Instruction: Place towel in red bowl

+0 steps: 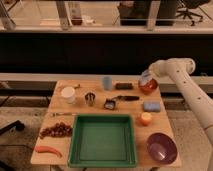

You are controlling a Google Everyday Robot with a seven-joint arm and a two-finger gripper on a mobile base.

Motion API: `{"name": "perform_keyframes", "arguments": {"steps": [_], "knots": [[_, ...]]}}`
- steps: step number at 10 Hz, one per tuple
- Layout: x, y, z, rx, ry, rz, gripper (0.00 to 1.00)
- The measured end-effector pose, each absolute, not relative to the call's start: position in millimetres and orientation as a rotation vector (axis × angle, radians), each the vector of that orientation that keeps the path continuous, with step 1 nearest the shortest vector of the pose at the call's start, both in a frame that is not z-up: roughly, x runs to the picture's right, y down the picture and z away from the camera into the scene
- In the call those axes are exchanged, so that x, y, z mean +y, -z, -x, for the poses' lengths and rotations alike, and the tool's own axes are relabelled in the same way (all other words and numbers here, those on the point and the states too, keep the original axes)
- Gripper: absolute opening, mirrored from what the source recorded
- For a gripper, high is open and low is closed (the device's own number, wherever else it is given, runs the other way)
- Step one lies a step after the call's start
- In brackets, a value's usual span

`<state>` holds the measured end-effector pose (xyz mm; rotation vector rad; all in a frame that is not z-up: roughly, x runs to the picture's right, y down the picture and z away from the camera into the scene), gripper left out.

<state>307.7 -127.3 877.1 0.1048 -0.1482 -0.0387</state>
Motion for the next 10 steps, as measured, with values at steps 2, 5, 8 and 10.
{"name": "perform_keyframes", "arguments": {"steps": [2,5,8,10], "knots": [[-124.5,-877.2,-315.6,-0.138,0.015,-0.092,0.38],[-121.9,-874.6,-317.2,-0.13,0.011,-0.082,0.68],[-119.2,-871.3,-308.7,-0.135,0.03,-0.078,0.8],[-120.2,-867.7,-302.2,-0.139,0.046,-0.081,0.8]]}}
